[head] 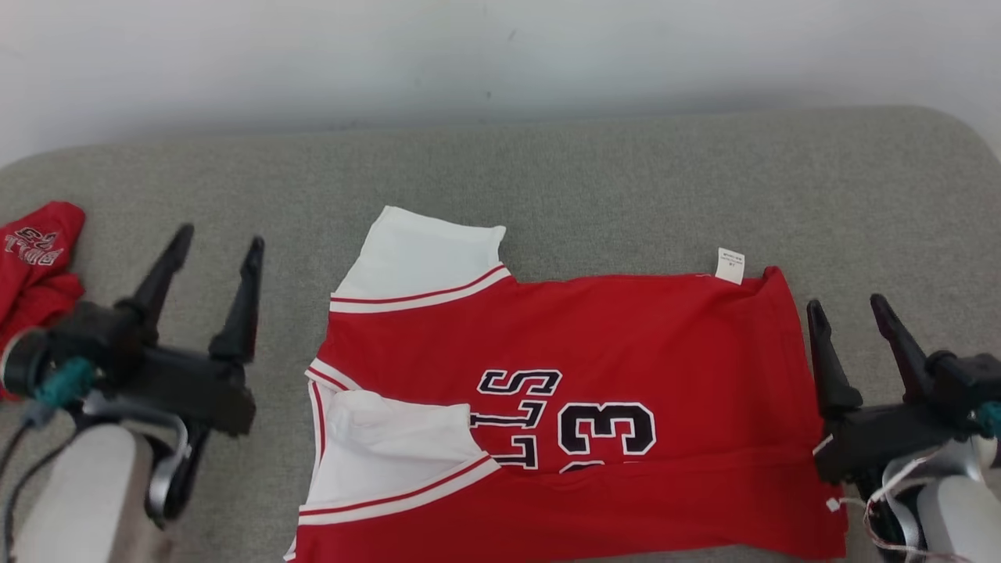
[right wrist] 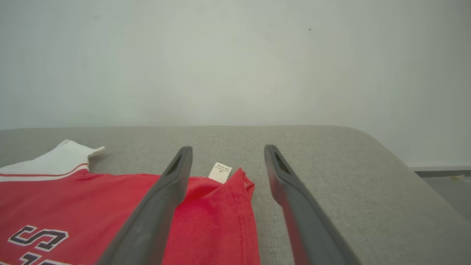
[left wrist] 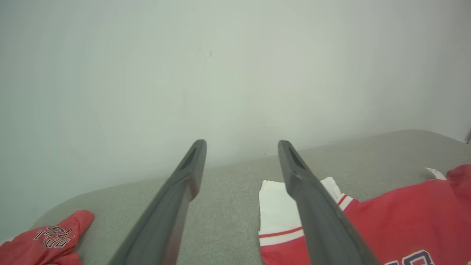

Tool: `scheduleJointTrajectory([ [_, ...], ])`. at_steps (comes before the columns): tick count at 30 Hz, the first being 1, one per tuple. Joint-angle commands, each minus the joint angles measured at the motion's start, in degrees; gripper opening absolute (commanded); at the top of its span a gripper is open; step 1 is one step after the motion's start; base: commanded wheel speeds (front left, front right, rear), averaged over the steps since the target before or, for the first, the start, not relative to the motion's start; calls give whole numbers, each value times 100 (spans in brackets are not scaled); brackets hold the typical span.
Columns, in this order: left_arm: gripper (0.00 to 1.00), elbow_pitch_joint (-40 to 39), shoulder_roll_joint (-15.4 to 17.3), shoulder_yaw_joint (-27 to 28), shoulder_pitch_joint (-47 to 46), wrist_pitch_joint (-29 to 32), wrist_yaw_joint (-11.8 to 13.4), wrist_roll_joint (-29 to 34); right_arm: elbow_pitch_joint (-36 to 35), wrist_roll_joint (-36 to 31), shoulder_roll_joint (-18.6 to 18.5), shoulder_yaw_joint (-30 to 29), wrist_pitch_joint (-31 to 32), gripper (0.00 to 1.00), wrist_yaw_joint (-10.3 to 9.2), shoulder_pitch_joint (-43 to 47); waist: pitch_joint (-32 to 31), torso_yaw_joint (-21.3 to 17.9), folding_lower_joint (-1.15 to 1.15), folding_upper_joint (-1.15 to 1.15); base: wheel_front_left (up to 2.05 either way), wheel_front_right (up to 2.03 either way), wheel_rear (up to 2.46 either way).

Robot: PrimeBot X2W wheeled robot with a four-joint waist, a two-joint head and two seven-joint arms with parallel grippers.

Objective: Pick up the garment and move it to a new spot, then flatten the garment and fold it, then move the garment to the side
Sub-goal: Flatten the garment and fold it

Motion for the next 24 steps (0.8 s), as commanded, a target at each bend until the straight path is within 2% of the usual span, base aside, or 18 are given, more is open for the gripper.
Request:
scheduleJointTrajectory([
  [1, 100, 49, 83, -63, -189, 37, 16, -106, 62, 21, -49, 6, 83, 100, -16, -133, 370, -174, -1, -1, 0, 0, 0],
  [5, 100, 412, 459, -629, -1151, 244, 13, -690, 349, 33, -95, 88, 562, 100, -16, -748, 777, -323, -1, -1, 0, 0, 0],
  [10, 100, 1039, 761, -1359, -2174, 581, 12, -1351, 838, 54, -144, 307, 1072, 100, -16, -1549, 1223, -499, -1, -1, 0, 0, 0],
  [19, 100, 2019, 1040, -2783, -3205, 903, 11, -2096, 1637, 100, -16, 831, 1659, 100, -16, -2616, 1590, -728, -1, -1, 0, 0, 0],
  [24, 100, 2498, 1119, -3302, -3530, 968, 11, -2470, 1962, 268, 85, 1121, 1885, 100, -16, -2991, 1661, -866, -1, -1, 0, 0, 0],
])
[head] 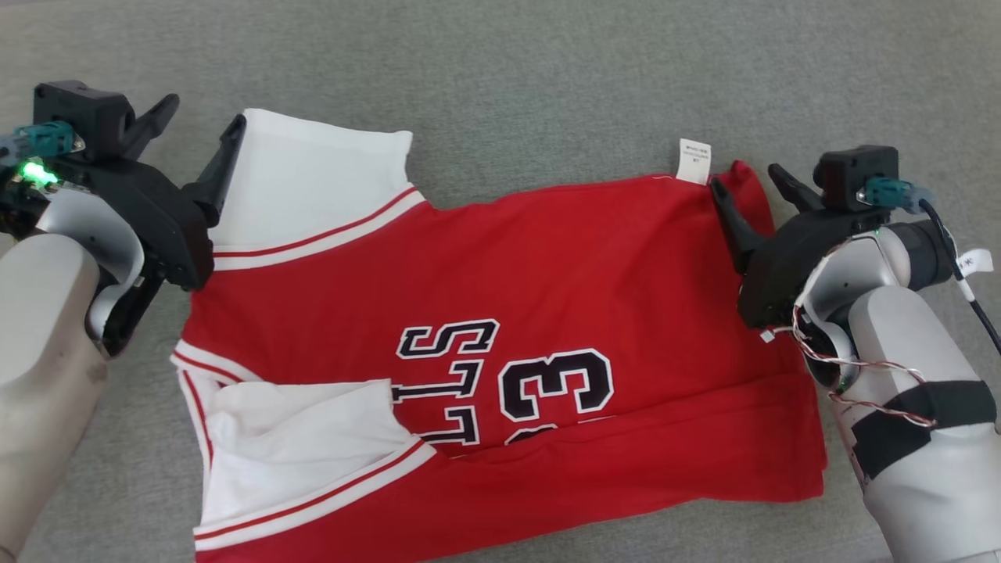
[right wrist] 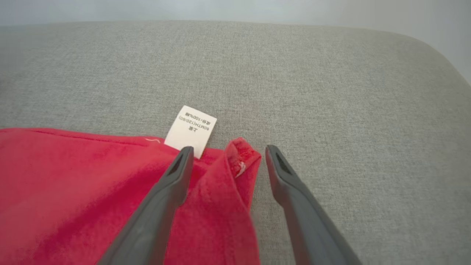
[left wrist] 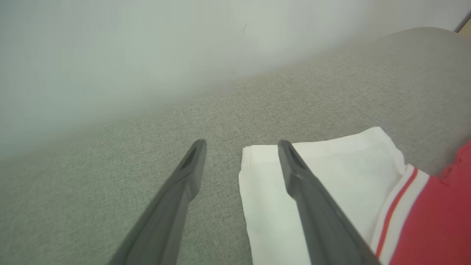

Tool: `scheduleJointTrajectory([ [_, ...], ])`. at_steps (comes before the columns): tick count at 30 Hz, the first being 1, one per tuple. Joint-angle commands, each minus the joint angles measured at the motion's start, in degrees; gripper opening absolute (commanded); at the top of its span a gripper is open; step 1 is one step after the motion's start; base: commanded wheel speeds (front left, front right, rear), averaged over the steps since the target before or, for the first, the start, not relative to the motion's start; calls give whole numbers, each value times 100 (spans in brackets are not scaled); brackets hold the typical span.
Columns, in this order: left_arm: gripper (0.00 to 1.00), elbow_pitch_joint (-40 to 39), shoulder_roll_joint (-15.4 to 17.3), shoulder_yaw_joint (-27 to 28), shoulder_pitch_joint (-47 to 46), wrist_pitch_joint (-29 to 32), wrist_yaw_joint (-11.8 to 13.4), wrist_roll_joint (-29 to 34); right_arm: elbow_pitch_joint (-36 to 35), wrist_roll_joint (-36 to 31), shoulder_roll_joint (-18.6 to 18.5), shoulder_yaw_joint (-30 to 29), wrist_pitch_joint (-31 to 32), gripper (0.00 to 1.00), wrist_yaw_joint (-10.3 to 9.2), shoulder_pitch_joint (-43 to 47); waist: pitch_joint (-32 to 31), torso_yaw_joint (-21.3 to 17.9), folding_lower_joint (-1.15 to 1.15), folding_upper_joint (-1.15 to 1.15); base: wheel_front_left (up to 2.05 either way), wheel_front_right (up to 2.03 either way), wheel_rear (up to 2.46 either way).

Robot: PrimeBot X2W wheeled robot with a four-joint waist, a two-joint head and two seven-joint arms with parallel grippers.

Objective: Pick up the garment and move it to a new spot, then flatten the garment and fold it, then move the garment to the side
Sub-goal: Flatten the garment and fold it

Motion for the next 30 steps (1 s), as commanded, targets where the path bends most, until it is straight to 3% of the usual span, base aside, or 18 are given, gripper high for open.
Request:
scheduleJointTrajectory([
  [1, 100, 139, 51, -199, -152, 30, 9, -107, 111, 58, 18, 90, 80, 100, -16, -158, 123, -161, -2, -1, 0, 0, 0],
  [12, 100, 746, 137, -972, -540, 146, 9, -655, 401, 333, 139, 485, 220, 100, -16, -541, 279, -348, -2, -1, 0, 0, 0],
  [13, 100, 781, 140, -1024, -564, 155, 9, -695, 430, 355, 162, 519, 233, 96, -16, -566, 290, -366, -2, -1, 0, 0, 0],
  [16, 98, 901, 64, -1124, -568, 227, 8, -978, 491, 445, 188, 597, 269, 17, -16, -658, 326, -406, -2, -1, 0, 0, 0],
  [17, 58, 927, 52, -1173, -579, 263, 8, -1045, 512, 494, 194, 620, 281, 0, -16, -681, 341, -412, -2, -1, 0, 0, 0],
  [18, 40, 967, 49, -1211, -586, 269, 8, -1094, 529, 524, 196, 645, 288, 0, -16, -702, 355, -416, -2, -1, 0, 0, 0],
  [19, 0, 998, 42, -1239, -589, 270, 9, -1181, 543, 549, 194, 668, 288, 0, -16, -729, 367, -420, -2, -1, 0, 0, 0],
  [30, 0, 869, -24, -1217, -687, -692, 12, -1948, 801, 1126, 195, 217, -722, 0, -16, -624, -83, -92, -2, -1, 0, 0, 0],
])
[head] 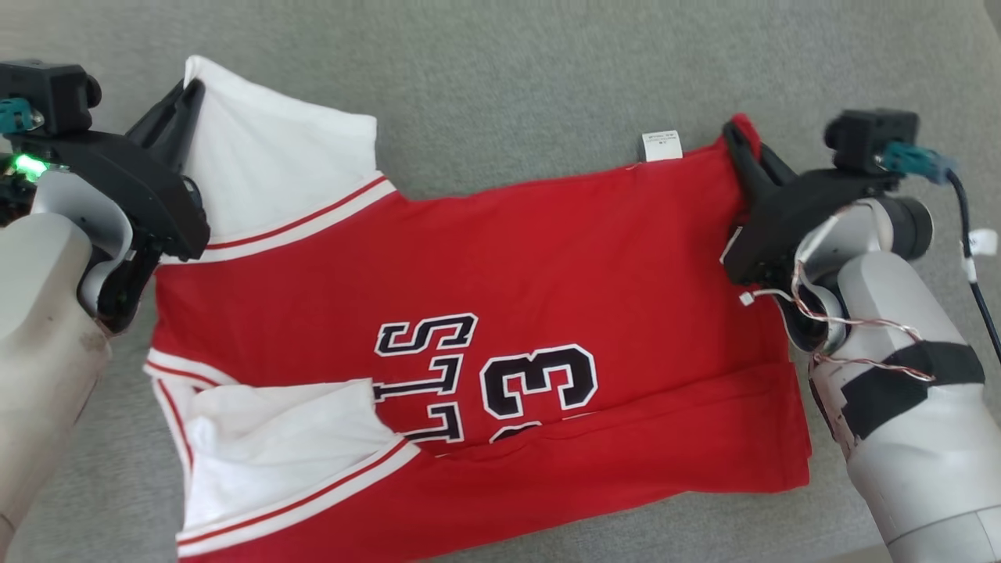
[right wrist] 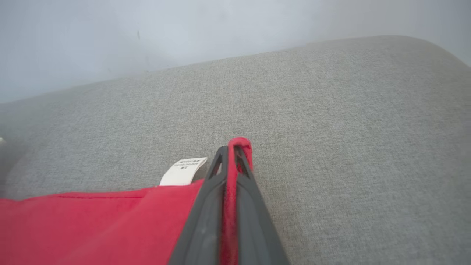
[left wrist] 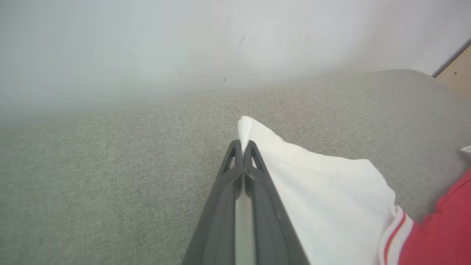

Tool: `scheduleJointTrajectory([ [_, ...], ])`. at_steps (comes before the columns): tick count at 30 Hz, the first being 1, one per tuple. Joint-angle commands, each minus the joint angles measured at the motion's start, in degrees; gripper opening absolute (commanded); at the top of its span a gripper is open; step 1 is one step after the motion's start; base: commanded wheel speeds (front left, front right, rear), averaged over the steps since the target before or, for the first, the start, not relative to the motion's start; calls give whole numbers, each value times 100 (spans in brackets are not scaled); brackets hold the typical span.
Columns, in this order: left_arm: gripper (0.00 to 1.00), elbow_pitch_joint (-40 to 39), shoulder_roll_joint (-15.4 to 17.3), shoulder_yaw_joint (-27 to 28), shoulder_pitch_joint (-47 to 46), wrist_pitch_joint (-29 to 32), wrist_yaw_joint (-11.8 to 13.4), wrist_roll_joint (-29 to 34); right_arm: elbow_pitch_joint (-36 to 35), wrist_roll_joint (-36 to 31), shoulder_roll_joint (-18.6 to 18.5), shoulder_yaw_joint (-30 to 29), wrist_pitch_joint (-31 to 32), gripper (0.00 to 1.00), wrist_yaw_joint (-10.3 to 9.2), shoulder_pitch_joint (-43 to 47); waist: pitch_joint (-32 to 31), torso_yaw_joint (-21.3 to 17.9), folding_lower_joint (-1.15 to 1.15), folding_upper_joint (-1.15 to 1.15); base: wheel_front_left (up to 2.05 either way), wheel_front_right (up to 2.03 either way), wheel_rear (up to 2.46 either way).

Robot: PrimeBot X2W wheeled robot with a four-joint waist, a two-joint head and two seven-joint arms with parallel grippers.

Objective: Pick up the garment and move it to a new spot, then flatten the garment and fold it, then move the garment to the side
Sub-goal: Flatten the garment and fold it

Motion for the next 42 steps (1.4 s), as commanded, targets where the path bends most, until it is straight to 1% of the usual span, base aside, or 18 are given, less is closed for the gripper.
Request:
scheduleJointTrajectory([
  [1, 0, -76, 66, 8, 75, -122, 16, -95, 39, 84, -28, -40, -136, 0, -16, 118, -247, 194, 0, 0, 0, 0, 0],
  [5, 0, -493, 192, 45, 360, -340, 15, -278, 79, 278, -134, -16, -430, 0, -16, 364, -474, 351, 0, 0, 0, 0, 0],
  [9, 0, -1077, 359, 136, 790, -415, 15, -346, 25, 467, -284, 56, -677, 0, -16, 678, -668, 506, 0, 0, 0, 0, 0],
  [11, 0, -1409, 391, 327, 1016, -424, 15, -285, -25, 565, -357, 89, -803, 0, -16, 844, -742, 586, 0, 0, 0, 0, 0],
  [14, 0, -1904, 389, 673, 1512, -418, 15, -33, -165, 695, -495, 163, -997, 0, -16, 1111, -841, 688, 0, 0, 0, 0, 0],
  [17, 0, -2359, 362, 1182, 2029, -419, 55, 221, -294, 811, -599, 188, -1177, 0, -16, 1378, -905, 748, 0, 0, 0, 0, 0],
  [22, 0, -3106, 175, 1982, 3191, -416, 226, 706, -541, 1034, -729, 186, -1483, 0, -16, 1914, -1004, 841, 0, 0, 0, 0, 0],
  [23, 0, -3106, 175, 1982, 3191, -416, 226, 706, -541, 1034, -729, 186, -1483, 0, -16, 1914, -1004, 841, 0, 0, 0, 0, 0],
  [25, 0, -3369, 38, 2271, 3691, -417, 296, 845, -640, 1149, -726, 122, -1586, 0, -16, 2156, -1054, 873, 0, 0, 0, 0, 0],
  [28, 0, -3633, -170, 2536, 4381, -417, 269, 1059, -802, 1285, -724, -5, -1712, 0, -16, 2536, -1136, 935, 0, 0, 0, 0, 0],
  [32, 0, -3810, -436, 2821, 5048, -417, 238, 1301, -1168, 1365, -732, -141, -1845, 0, -16, 3113, -1244, 1034, 0, 0, 0, 0, 0],
  [37, 0, -3893, -721, 3060, 5632, -417, 178, 1521, -1636, 1232, -712, -311, -1910, 0, -16, 3752, -1306, 1094, 0, 0, 0, 0, 0],
  [41, 0, -3800, -923, 3203, 5959, -418, 133, 1646, -1826, 1192, -621, -578, -1909, 0, -16, 4141, -1370, 1120, 0, 0, 0, 0, 0],
  [42, 16, -3779, -954, 3239, 6007, -418, 125, 1721, -1865, 1178, -614, -607, -1890, 3, -16, 4222, -1384, 1126, 0, 0, 0, 0, 0],
])
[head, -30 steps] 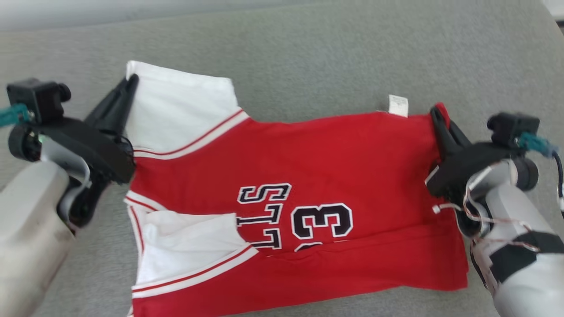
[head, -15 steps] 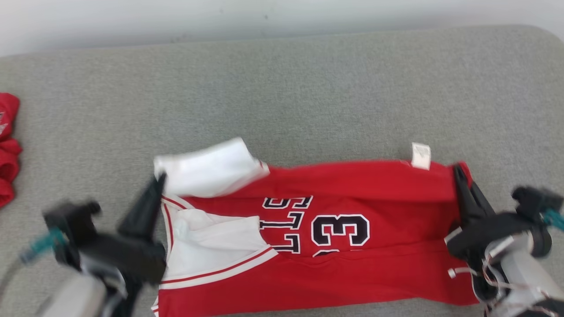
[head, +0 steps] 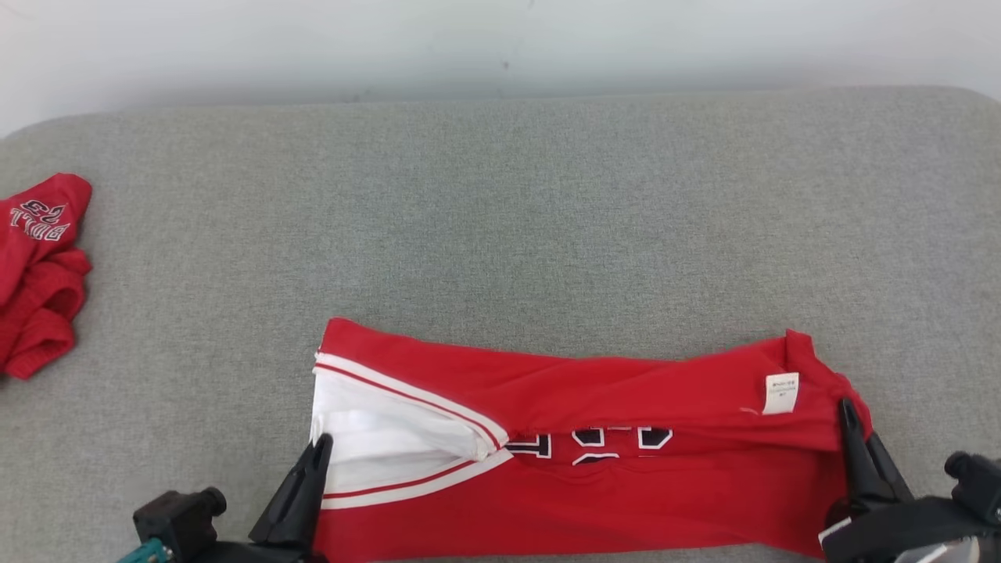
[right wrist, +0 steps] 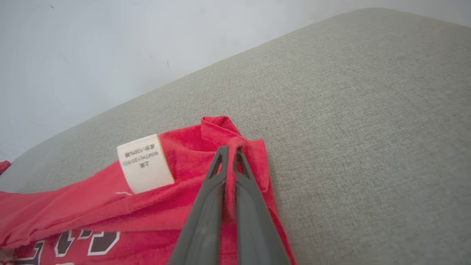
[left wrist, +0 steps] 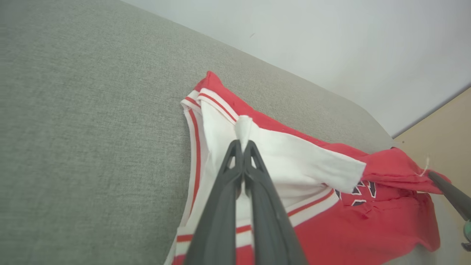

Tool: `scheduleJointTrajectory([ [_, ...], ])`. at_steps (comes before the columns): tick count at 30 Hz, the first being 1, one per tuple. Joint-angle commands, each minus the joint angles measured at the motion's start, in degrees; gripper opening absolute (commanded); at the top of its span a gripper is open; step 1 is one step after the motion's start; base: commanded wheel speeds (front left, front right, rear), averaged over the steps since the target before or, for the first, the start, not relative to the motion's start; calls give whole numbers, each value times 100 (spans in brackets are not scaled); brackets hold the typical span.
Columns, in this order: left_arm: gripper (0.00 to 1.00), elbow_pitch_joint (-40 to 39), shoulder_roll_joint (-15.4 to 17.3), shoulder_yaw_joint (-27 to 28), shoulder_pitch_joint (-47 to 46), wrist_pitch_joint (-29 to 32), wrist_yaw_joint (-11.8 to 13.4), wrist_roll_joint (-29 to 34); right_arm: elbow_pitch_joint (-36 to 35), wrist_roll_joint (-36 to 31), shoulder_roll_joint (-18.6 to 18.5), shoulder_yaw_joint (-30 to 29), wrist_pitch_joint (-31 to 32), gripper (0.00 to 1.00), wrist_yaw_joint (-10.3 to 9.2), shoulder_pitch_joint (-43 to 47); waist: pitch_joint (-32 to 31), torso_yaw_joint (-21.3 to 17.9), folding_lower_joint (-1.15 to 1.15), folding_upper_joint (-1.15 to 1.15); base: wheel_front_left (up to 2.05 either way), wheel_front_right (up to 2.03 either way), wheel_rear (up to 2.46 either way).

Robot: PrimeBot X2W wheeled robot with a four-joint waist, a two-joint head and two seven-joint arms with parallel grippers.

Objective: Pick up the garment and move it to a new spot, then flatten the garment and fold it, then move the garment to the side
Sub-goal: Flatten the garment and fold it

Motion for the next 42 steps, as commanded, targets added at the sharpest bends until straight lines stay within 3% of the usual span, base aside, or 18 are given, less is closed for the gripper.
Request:
scheduleJointTrajectory([
  [1, 72, 22, -25, 55, 64, -3, -25, 115, -30, -67, -9, -41, 12, 47, -16, 92, -25, 14, 1, 1, 0, 0, 0],
  [2, 100, 37, -80, 106, 88, -3, -31, 157, -60, -106, -28, -66, 12, 100, -16, 142, -37, 20, 1, 1, 0, 0, 0],
  [7, 100, -27, -280, 495, 168, -4, -60, 536, -270, -227, -8, -212, 15, 100, -16, 304, -120, 17, 1, 1, 0, 0, 0],
  [11, 100, -295, -485, 1162, 237, -3, -22, 1136, -343, -301, -82, -304, 159, 100, -16, 306, -171, -1, 1, 1, 0, 0, 0],
  [20, 100, -836, -1079, 2415, 343, -4, -33, 2640, 223, -534, -56, -344, 782, 100, -16, -67, -158, 79, 1, 1, 0, 0, 0],
  [32, 100, -618, -1375, 2920, 409, -3, -133, 3205, 1250, -411, -22, 191, 977, 100, -16, -332, -159, 218, 1, 1, 0, 0, 0],
  [34, 100, -592, -1395, 2942, 427, -4, -127, 3275, 1329, -356, -22, 326, 962, 0, -15, -359, -176, 213, 1, 1, 0, 0, 0],
  [42, 100, -519, -1441, 2954, 468, -4, -126, 3285, 1629, -30, -393, 309, 716, 0, -17, -654, -294, 164, 1, 1, 0, 0, 0],
])
